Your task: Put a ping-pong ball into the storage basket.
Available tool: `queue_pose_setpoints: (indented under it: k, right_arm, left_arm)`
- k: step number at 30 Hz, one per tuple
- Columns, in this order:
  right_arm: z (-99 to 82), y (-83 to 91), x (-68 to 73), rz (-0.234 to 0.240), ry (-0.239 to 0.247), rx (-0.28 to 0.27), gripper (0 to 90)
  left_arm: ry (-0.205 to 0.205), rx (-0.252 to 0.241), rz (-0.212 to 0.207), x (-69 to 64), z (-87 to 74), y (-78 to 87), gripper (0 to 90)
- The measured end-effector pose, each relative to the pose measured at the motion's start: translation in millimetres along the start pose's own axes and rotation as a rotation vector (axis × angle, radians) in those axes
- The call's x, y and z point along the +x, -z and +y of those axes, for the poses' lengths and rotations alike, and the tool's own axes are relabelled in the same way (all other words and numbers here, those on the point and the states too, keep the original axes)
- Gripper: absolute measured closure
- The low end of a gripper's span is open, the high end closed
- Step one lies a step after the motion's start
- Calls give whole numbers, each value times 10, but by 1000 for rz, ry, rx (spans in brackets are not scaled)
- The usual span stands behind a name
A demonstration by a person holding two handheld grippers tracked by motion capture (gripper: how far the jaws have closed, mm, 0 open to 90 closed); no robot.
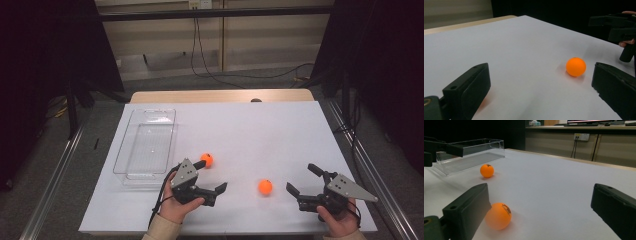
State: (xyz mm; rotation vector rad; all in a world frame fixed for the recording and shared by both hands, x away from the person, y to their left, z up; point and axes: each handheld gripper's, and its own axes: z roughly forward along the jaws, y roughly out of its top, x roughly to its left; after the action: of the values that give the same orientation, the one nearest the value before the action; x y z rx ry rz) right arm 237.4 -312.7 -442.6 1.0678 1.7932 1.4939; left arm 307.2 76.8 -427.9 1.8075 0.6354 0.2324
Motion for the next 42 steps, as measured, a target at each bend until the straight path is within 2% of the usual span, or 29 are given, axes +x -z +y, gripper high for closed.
queue_pose_setpoints:
  k: [7,42]
  right_arm:
    - [0,-3,1,2,-1,-1,20]
    - [0,-11,4,4,1,0,20]
  left_arm:
    - [-12,11,-11,-13,5,-41,22]
    - [-16,39,-44,-84,31,-206,23]
